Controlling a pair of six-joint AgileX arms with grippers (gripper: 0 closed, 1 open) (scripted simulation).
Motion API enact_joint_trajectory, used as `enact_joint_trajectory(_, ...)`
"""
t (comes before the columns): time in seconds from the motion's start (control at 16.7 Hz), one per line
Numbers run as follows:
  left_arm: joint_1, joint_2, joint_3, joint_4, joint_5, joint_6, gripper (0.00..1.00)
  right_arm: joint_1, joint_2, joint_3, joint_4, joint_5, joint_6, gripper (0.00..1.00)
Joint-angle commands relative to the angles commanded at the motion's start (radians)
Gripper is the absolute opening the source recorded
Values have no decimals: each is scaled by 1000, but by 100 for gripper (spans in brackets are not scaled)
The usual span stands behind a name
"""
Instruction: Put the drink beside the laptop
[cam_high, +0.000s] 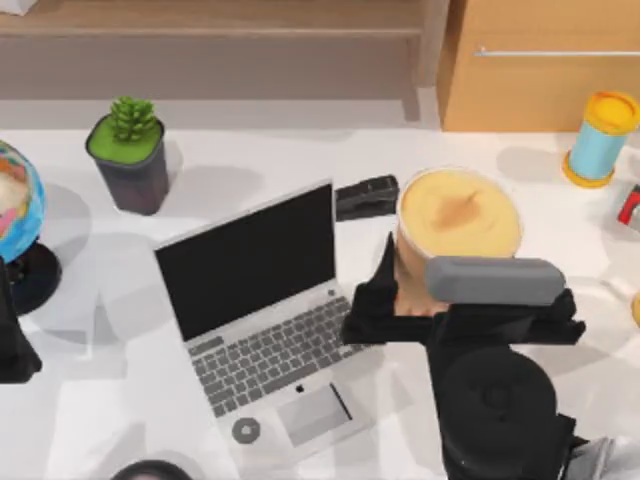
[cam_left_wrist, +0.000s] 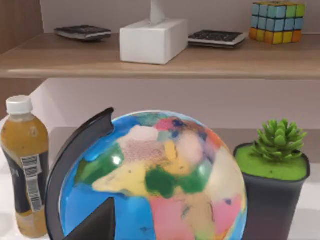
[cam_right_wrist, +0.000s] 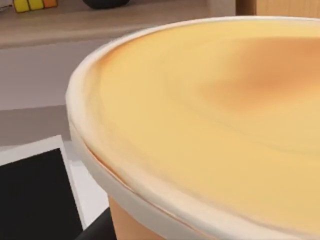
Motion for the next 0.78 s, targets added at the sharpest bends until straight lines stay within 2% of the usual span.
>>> enact_joint_trajectory(0.48, 0, 0, 0, 0, 0, 0, 100, 119, -83, -30, -223, 146, 65, 0)
enact_joint_trajectory(0.78, 0, 0, 0, 0, 0, 0, 100, 134, -97, -36, -261, 173, 75, 0)
